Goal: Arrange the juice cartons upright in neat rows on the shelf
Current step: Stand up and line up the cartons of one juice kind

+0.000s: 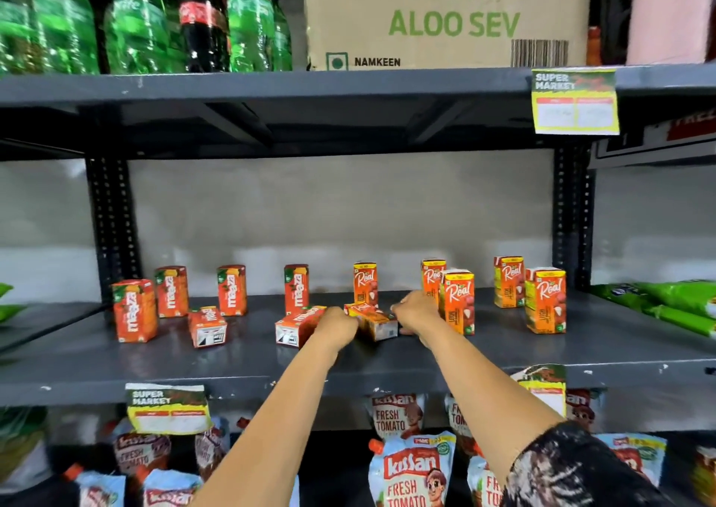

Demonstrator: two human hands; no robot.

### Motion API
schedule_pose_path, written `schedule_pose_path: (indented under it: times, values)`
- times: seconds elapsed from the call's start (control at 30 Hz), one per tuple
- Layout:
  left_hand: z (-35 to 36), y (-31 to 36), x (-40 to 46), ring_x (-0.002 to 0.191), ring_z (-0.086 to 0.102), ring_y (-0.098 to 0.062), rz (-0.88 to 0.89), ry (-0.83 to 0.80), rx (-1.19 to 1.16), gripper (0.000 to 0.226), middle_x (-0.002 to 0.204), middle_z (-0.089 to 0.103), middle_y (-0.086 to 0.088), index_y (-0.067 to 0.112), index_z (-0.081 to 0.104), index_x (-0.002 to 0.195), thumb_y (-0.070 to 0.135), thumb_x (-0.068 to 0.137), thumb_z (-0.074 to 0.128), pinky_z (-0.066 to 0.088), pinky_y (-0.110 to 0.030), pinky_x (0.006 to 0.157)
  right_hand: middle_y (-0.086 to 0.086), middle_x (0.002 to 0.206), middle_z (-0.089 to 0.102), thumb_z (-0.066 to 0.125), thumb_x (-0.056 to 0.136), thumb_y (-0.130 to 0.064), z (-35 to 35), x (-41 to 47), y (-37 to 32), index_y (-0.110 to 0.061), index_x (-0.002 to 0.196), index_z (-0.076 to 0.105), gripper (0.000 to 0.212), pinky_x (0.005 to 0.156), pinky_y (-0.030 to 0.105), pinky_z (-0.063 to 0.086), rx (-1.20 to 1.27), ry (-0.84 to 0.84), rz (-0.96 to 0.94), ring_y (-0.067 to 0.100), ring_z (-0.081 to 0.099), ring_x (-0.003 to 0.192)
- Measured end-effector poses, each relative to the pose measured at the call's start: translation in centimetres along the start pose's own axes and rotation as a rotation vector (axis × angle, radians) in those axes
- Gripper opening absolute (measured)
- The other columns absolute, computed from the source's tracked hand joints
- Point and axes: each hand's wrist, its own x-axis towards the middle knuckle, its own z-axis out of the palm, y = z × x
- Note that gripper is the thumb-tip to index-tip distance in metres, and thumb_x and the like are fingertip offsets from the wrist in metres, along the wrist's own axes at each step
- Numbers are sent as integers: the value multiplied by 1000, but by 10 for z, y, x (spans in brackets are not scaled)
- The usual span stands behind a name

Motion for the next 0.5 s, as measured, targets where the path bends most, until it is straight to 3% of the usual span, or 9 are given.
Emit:
schedule_pose_path:
  times: [0.2, 0.3, 0.33, 0.43, 0.5]
  values:
    - [2, 7, -7, 121, 50, -30, -49, -48, -55, 46, 134, 54, -16, 3, 49, 131, 26, 91, 54, 39, -36, 100, 18, 102, 68, 62, 86, -16, 5, -6, -2, 3, 103, 64, 25, 80, 36, 56, 188, -114, 110, 26, 66, 95]
    - [1, 7, -7, 121, 51, -30, -71, -50, -55, 46, 134, 54, -15, 4, 50, 131, 28, 91, 55, 39, -36, 99, 14, 98, 67, 57, 90, -18, 4, -15, -6, 1, 109, 63, 27, 62, 28, 47, 165, -128, 121, 21, 59, 83]
    - [0, 7, -6, 120, 51, -29, -62, -47, -73, 44, 133, 55, -14, 5, 52, 129, 27, 91, 54, 39, -35, 97, 13, 97, 64, 55, 91, -17, 4, -17, -7, 0, 109, 63, 26, 63, 28, 46, 187, -126, 113, 21, 56, 83]
    - [0, 2, -3, 112, 54, -24, 24, -63, -258, 32, 124, 62, -10, 10, 61, 123, 17, 94, 51, 37, -28, 91, 13, 108, 63, 55, 92, -15, 5, -22, -12, -10, 96, 59, 7, 84, 34, 55, 352, -138, 117, 24, 61, 99]
    - [-3, -1, -1, 102, 55, -19, 52, -57, -437, 33, 112, 64, -6, 14, 61, 125, 11, 95, 47, 41, -30, 91, 13, 114, 65, 57, 92, -13, 5, -25, -13, -15, 83, 57, 9, 93, 40, 54, 532, -145, 112, 25, 63, 105]
